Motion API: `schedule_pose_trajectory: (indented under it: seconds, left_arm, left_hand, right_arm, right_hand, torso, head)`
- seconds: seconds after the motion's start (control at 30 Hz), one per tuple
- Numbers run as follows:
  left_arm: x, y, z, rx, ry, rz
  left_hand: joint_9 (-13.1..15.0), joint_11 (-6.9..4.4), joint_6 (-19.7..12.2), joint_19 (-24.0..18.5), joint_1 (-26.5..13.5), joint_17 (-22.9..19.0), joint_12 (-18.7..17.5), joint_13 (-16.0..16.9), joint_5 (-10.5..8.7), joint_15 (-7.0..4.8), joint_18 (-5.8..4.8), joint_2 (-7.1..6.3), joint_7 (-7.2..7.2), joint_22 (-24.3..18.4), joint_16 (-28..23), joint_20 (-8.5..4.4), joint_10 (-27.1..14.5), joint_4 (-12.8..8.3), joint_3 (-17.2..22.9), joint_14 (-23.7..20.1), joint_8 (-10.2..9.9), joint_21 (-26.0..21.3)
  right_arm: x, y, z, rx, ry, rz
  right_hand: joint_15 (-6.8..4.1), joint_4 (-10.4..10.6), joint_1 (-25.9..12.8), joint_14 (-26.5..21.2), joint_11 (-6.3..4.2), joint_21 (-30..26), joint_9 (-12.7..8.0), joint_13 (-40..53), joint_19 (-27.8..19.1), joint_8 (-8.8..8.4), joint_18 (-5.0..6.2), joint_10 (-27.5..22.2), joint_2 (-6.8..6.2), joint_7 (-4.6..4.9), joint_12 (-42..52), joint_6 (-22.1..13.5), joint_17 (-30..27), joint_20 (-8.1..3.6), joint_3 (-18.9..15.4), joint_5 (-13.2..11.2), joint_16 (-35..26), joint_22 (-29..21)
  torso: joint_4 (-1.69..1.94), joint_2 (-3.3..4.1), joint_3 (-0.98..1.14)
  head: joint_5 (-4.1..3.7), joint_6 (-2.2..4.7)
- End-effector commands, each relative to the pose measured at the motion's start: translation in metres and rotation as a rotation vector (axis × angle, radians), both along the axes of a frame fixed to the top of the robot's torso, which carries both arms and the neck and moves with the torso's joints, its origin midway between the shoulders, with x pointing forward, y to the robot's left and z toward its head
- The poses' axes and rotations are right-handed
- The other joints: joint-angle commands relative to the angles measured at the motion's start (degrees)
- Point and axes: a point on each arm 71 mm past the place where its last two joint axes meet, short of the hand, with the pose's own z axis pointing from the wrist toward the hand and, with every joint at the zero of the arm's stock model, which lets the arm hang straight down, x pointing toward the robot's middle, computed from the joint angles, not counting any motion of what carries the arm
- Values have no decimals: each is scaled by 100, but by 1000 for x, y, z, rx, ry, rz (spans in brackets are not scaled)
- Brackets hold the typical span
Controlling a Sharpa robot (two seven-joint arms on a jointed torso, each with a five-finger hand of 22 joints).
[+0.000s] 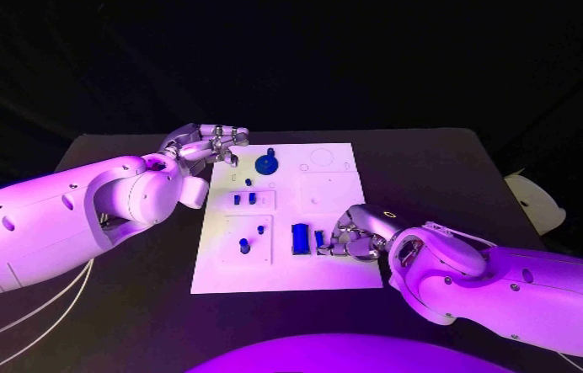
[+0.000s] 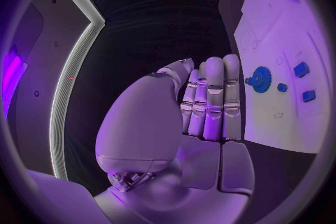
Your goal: Assemble the parts on the task board
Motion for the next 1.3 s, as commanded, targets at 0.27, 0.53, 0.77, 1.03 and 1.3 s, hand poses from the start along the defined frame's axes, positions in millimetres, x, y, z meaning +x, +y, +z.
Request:
schedule_pose_trajectory:
  seconds: [0.27, 0.53, 0.77, 1.03, 1.3]
  left_arm:
    - [-1, -3, 1, -12, -1, -19]
    - [-1, -3, 1, -12, -1, -19]
    - [-1, -2, 1, -11, -1, -18]
    - [-1, -2, 1, -11, 0, -19]
    - [-1, -2, 1, -11, 0, -18]
  left_hand:
    - [-8, 12, -39, 0, -5, -6, 18, 7, -6, -2, 84, 45, 17, -6, 22, 39, -38, 2, -13, -28, 39, -37]
    - [-8, 12, -39, 0, -5, -6, 18, 7, -6, -2, 84, 45, 17, -6, 22, 39, -38, 2, -13, -28, 39, -37]
    - [-8, 12, -39, 0, -5, -6, 18, 7, -6, -2, 84, 45, 17, -6, 22, 39, -38, 2, -13, -28, 39, -37]
    - [-8, 12, -39, 0, -5, -6, 18, 7, -6, -2, 84, 45, 17, -6, 22, 39, -38, 2, -13, -28, 39, -37]
    - [-8, 12, -39, 0, -5, -6, 18, 7, -6, -2, 84, 45, 17, -6, 22, 39, -38, 2, -13, -28, 39, -37]
  right_arm:
    - [2, 4, -5, -28, 7, 54]
    - [6, 4, -10, -58, 12, 45]
    - [9, 2, -11, -72, -2, 22]
    - [9, 6, -10, -51, -10, 29]
    - [8, 6, -8, -28, -25, 28]
  right_hand:
    - [19, -3, 12, 489, -356, 22, 10, 1744, 419, 28, -62, 437, 12, 17, 315, -23, 1142, 7, -6, -20, -3, 1366]
    - [14, -30, 99, 491, -363, 28, 19, 1752, 421, 39, -63, 442, 20, 9, 322, -18, 1149, 7, 3, -43, 0, 1368]
    - [8, -31, 153, 497, -373, 77, 29, 1788, 438, 59, -73, 466, 60, -3, 367, 5, 1173, 5, 17, -79, 14, 1381]
    - [6, 4, 111, 497, -372, 67, 36, 1801, 434, 70, -71, 476, 78, 1, 380, 11, 1170, 2, -13, -134, 12, 1378]
    - [6, 6, 97, 492, -371, 33, 39, 1785, 422, 72, -64, 468, 67, 2, 359, 7, 1152, 2, -33, -165, 1, 1369]
  torso:
    - [12, 10, -10]
    - [7, 6, -3]
    - [4, 4, -4]
    - [3, 4, -6]
    - [2, 1, -5]
  head:
    - [-6, 0]
    - [21, -20]
    - [24, -25]
    - [16, -20]
    - [16, -11]
